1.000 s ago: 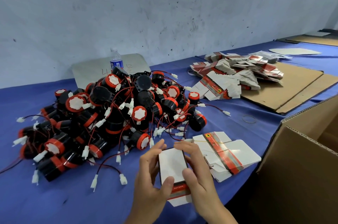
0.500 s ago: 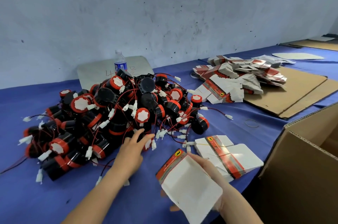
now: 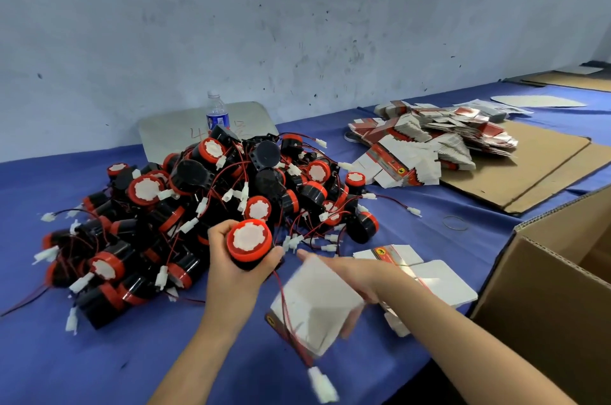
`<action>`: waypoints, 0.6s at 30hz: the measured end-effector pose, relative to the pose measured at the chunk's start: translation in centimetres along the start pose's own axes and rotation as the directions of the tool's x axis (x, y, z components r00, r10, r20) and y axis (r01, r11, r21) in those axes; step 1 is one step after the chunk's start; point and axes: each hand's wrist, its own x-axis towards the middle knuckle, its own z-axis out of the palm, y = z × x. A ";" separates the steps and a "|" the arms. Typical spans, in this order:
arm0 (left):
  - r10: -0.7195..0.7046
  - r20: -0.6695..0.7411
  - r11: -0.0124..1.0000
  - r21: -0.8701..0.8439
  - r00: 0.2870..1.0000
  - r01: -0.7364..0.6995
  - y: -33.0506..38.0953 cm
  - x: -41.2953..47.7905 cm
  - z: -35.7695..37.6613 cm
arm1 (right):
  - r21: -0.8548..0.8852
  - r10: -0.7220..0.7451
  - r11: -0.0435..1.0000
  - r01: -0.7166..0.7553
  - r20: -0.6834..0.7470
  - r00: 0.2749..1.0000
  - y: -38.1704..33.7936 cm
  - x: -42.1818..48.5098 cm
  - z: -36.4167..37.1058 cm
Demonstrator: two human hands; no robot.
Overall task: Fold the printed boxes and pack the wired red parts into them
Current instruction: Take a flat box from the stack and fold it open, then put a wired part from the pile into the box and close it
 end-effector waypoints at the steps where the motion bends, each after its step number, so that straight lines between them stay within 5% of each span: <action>1: -0.016 0.023 1.000 -0.026 1.000 0.017 0.4 -0.3 0.1 | -0.094 0.004 0.995 -0.012 -0.085 0.996 -0.4 0.4 -0.1; 4: -0.050 0.056 0.991 -0.117 0.997 0.057 1.8 -0.9 -0.1 | -0.323 -0.150 0.945 0.056 -0.276 0.949 -1.2 0.5 -0.9; 7: -0.054 0.066 0.993 -0.099 0.996 0.061 2.6 -1.3 -0.8 | -0.177 -0.375 0.927 0.331 -0.475 0.796 -1.8 -1.8 -2.1; 10: -0.021 0.158 0.991 -0.129 0.987 0.042 2.8 -1.5 -0.4 | -0.032 -0.553 0.760 0.649 -0.556 0.620 -2.8 -6.2 -1.7; 14: 0.081 0.274 0.992 -0.120 0.958 -0.050 3.4 -2.0 1.6 | -0.355 -0.743 0.668 0.654 -0.296 0.600 -2.8 -9.3 3.0; 18: 0.145 0.476 0.979 0.061 0.867 -0.197 2.6 -2.4 1.2 | -0.428 -0.753 0.654 0.624 -0.451 0.480 -1.4 -8.9 4.4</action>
